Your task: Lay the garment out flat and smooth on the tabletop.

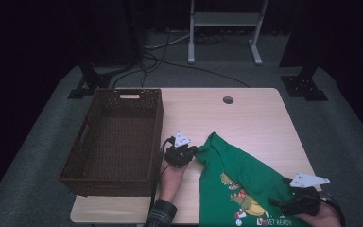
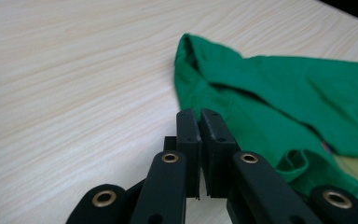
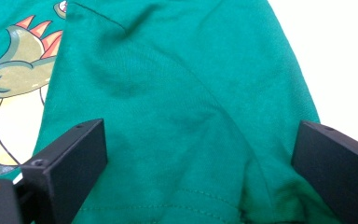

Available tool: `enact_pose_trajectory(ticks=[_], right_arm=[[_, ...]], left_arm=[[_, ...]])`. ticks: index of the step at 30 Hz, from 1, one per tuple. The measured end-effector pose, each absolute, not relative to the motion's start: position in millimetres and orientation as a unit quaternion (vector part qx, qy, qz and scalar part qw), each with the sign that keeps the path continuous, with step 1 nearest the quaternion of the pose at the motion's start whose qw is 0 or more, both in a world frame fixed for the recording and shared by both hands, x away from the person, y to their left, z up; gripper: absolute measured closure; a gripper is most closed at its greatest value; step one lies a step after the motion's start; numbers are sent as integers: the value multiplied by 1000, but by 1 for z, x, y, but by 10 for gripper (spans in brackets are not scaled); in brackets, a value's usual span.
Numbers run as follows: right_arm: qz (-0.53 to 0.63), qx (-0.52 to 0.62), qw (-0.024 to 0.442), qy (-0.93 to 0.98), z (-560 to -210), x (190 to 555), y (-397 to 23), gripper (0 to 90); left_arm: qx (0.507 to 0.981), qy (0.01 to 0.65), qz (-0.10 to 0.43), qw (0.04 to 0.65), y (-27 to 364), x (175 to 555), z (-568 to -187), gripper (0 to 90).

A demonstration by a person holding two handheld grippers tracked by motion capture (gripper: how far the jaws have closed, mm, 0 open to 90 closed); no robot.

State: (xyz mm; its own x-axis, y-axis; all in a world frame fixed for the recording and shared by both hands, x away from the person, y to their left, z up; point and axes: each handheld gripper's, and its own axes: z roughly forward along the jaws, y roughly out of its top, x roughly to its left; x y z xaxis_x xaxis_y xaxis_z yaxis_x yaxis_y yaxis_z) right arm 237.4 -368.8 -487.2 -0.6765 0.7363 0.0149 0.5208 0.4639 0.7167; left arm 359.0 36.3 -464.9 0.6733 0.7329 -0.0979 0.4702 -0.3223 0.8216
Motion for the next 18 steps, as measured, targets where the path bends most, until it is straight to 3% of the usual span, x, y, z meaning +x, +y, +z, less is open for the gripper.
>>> enact_pose_trajectory(ticks=[6, 9, 18], right_arm=[[359, 373, 150, 842, -487, 237, -369, 26], [359, 373, 150, 842, -487, 237, -369, 26], [358, 373, 151, 842, -487, 238, -369, 26]], left_arm=[[814, 382, 172, 403, 32, 358, -471, 863], [807, 395, 185, 399, 34, 358, -469, 804], [788, 391, 139, 455, 39, 361, -457, 487]])
